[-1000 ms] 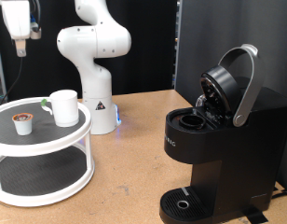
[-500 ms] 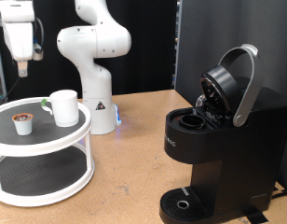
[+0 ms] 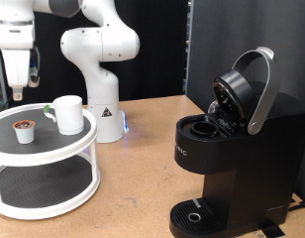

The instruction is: Make a cup of coffee with the keurig machine

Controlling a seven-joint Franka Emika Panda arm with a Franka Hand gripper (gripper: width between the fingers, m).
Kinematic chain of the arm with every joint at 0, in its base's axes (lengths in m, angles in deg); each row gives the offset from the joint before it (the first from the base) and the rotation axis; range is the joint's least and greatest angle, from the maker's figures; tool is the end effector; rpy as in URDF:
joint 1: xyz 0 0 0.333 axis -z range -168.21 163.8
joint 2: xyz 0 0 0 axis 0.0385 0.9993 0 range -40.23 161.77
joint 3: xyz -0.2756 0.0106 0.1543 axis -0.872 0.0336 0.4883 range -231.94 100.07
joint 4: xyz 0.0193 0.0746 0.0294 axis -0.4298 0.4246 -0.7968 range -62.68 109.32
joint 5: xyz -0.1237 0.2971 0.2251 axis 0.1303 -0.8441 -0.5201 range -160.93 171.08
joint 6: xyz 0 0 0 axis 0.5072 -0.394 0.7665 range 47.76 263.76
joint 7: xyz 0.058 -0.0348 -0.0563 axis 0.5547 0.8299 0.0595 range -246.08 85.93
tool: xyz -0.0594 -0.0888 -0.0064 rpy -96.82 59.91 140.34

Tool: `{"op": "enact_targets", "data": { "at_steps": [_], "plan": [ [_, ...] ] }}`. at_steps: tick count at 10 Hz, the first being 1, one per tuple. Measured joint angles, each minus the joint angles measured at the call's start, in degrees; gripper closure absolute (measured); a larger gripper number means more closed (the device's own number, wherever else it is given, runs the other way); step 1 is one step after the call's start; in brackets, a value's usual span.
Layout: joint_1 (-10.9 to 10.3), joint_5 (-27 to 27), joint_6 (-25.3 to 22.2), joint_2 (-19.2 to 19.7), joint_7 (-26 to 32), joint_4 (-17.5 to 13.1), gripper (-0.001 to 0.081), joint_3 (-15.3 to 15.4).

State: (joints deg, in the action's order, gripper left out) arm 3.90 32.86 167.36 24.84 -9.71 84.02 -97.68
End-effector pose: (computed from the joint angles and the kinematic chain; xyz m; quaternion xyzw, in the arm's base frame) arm 0.2830 -0.2442 0.4163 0.9016 0.4288 -0.0350 0.0461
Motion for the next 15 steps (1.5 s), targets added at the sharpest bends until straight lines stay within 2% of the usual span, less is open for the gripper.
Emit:
{"op": "enact_targets", "data": {
  "at_steps": [2,8,15],
  "plan": [
    [0.3,1.2,2.6,1.9,-1.1,0.8,0.0003,-0.2],
    [0.9,2.5,15.4,5.6,-2.2,4.7,0.0003,-2.3],
    [0.9,2.3,20.1,6.1,-2.9,8.9,0.0003,-2.8]
  ]
}}
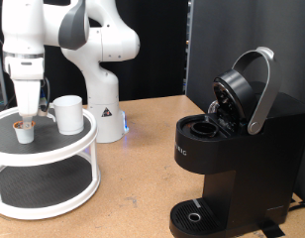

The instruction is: Make a cup of coffee with the keurig machine

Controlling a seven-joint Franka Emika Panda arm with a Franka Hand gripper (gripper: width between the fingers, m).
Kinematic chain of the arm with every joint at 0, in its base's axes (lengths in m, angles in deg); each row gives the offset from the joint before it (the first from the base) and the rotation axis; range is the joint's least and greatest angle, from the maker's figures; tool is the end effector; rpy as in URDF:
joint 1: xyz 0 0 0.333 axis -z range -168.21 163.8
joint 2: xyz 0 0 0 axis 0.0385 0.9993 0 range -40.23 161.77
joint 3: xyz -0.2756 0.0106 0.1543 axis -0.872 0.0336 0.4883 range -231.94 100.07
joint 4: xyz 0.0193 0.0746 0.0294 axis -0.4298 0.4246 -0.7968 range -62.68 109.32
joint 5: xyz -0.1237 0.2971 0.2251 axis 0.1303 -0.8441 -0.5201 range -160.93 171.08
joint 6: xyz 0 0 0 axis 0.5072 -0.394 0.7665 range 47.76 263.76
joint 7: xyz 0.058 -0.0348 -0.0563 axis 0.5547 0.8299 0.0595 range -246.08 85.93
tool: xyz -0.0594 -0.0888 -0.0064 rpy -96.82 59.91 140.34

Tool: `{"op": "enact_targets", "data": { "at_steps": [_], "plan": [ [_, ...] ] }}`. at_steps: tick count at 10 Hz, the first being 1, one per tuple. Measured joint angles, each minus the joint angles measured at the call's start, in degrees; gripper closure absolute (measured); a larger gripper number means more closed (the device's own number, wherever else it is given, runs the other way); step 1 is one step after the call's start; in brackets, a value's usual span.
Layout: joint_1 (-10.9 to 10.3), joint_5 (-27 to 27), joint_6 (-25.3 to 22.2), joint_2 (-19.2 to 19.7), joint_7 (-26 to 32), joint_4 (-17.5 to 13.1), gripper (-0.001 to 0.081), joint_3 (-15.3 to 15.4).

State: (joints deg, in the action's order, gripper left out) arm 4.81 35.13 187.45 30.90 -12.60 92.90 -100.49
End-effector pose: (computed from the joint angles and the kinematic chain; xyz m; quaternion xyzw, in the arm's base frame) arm 0.2873 -0.2307 0.3443 0.9019 0.4254 0.0076 0.0744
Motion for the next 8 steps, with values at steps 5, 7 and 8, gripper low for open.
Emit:
{"op": "enact_targets", "data": {
  "at_steps": [5,7,8],
  "plan": [
    [0.1,0.5,2.0,0.3,-0.4,1.3,0.0003,-0.2],
    [0.1,1.5,2.8,0.7,-0.1,1.5,0.0003,-1.0],
    [0.1,1.9,3.4,1.0,0.1,1.6,0.0003,-1.6]
  ]
}}
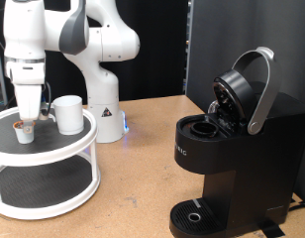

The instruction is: Make a cup of coffee with the keurig machine

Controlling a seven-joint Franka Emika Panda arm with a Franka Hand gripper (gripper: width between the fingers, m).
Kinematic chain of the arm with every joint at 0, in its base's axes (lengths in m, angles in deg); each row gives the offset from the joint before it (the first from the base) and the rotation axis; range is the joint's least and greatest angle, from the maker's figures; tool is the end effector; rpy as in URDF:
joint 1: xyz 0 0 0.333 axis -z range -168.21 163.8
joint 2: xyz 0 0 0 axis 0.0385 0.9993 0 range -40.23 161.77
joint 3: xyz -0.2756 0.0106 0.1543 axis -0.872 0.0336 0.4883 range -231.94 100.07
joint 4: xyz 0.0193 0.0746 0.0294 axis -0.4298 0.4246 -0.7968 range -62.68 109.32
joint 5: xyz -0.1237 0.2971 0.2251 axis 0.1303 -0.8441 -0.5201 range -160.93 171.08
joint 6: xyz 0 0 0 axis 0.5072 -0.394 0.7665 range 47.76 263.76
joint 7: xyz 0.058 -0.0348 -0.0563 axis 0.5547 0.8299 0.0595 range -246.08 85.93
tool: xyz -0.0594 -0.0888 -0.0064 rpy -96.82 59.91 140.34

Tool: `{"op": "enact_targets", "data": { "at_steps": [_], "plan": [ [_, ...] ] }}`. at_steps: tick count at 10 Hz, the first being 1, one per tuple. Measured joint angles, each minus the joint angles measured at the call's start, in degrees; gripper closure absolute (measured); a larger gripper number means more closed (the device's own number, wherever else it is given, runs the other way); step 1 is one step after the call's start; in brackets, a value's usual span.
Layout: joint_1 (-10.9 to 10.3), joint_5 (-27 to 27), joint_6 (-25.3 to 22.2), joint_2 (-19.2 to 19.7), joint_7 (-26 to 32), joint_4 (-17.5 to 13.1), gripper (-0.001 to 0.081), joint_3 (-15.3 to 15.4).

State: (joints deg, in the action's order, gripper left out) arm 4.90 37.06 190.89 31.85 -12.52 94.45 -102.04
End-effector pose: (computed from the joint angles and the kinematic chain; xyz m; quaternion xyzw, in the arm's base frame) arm 0.2826 -0.2311 0.3316 0.8987 0.4308 0.0119 0.0810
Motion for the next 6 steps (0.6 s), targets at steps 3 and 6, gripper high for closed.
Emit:
{"op": "enact_targets", "data": {
  "at_steps": [3,6],
  "plan": [
    [0.0,0.5,1.3,0.7,0.0,0.1,0.0003,-1.0],
    [0.0,0.5,2.0,1.3,0.0,0.2,0.0128,-1.2]
  ]
}}
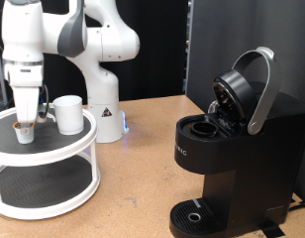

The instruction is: Make a cup of coffee with the keurig machine

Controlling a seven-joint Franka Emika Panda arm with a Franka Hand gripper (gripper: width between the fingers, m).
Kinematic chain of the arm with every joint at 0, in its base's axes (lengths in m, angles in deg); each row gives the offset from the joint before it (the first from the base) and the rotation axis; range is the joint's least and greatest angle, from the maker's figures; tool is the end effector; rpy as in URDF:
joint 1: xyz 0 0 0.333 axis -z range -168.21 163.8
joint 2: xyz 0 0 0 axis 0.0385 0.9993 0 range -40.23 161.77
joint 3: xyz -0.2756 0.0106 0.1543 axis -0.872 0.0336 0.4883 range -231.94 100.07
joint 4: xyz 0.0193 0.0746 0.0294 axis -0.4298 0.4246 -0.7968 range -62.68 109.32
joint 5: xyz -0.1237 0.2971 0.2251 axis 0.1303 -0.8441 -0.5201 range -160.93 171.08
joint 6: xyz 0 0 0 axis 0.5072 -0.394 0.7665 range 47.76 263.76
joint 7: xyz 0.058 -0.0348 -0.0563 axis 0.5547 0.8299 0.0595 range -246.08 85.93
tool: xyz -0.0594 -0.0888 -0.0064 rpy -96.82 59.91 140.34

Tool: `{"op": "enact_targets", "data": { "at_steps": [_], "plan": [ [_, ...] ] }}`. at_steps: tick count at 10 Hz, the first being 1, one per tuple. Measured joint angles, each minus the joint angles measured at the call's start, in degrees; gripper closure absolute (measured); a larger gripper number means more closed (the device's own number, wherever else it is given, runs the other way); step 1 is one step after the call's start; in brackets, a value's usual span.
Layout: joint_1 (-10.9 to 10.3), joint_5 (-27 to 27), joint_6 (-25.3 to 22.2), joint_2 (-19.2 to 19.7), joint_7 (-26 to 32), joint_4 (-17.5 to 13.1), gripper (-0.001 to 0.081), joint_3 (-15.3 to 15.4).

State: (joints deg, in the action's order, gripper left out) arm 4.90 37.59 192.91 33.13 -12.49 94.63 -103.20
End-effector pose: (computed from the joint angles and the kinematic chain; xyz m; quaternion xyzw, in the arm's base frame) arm 0.2811 -0.2357 0.3251 0.8999 0.4277 0.0146 0.0836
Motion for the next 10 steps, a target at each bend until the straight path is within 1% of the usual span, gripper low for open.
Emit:
{"op": "enact_targets", "data": {
  "at_steps": [1,2,3,4,6,8,10],
  "plan": [
    [0.0,0.0,0.3,0.5,0.0,0.0,0.0128,0.0],
    [0.0,0.0,0.4,0.8,-0.1,0.0,0.0265,0.0],
    [0.0,0.0,0.5,0.8,-0.1,-0.1,0.0265,0.0],
    [0.0,0.0,0.5,0.8,-0.1,-0.2,0.0356,0.0],
    [-0.1,-0.6,-1.3,0.6,-0.1,-0.6,0.0356,0.3],
    [-0.8,-3.7,-7.1,-1.2,1.2,-2.0,0.0356,0.6],
    [-1.6,-7.4,-13.3,-5.3,3.4,-4.0,0.0356,0.9]
  ]
}}
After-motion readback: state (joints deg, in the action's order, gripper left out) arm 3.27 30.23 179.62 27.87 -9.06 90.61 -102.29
